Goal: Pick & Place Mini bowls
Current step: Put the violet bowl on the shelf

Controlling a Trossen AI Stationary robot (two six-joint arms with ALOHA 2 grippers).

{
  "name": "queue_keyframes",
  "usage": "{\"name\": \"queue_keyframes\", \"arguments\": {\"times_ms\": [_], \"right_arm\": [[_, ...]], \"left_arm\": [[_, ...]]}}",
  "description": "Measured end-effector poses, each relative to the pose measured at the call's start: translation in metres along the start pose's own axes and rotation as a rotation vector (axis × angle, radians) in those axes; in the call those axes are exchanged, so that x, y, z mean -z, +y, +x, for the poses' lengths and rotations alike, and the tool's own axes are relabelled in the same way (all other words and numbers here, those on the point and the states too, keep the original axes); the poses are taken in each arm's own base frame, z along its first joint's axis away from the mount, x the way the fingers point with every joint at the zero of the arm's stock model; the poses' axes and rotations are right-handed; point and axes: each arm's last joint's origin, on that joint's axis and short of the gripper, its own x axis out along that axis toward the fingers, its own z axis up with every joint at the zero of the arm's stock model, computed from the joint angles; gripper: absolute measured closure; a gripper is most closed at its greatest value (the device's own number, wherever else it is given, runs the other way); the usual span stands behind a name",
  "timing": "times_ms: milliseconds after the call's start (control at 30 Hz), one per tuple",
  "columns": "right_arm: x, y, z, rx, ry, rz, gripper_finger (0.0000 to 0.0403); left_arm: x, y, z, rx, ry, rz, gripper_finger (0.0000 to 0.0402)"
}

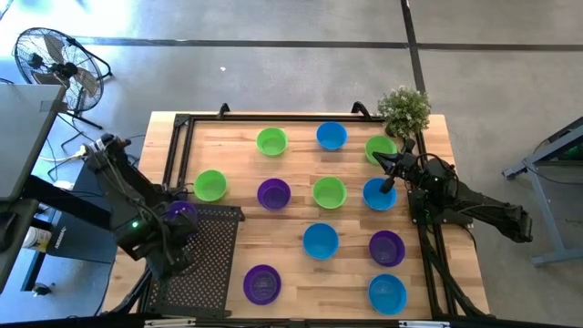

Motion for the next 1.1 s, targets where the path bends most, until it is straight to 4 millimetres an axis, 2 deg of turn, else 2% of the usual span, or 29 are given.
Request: {"name": "queue_keyframes", "arguments": {"times_ms": [367, 667, 767, 900, 1100], "right_arm": [[-0.0001, 0.0, 0.0, 0.0, -0.001, 0.0, 0.0402], [-0.0001, 0.0, 0.0, 0.0, -0.001, 0.0, 0.0402], [-0.0001, 0.0, 0.0, 0.0, -0.001, 0.0, 0.0402], [-0.0001, 0.0, 0.0, 0.001, -0.001, 0.0, 0.0402], [-0.0001, 0.0, 0.0, 0.0, 0.0, 0.0, 0.0402]], "left_arm": [[0.0026, 0.0004, 0.0032, -0.012, 0.016, -0.006, 0.0395], [0.0031, -0.0003, 0.0006, 0.002, 0.054, -0.014, 0.0325], [0.0024, -0.0009, -0.0018, 0.015, 0.046, -0.005, 0.0312], [0.0027, -0.0012, -0.0023, 0.019, 0.057, -0.002, 0.0319], [0.0021, -0.0012, -0.0022, 0.019, 0.042, 0.04, 0.0349]]}}
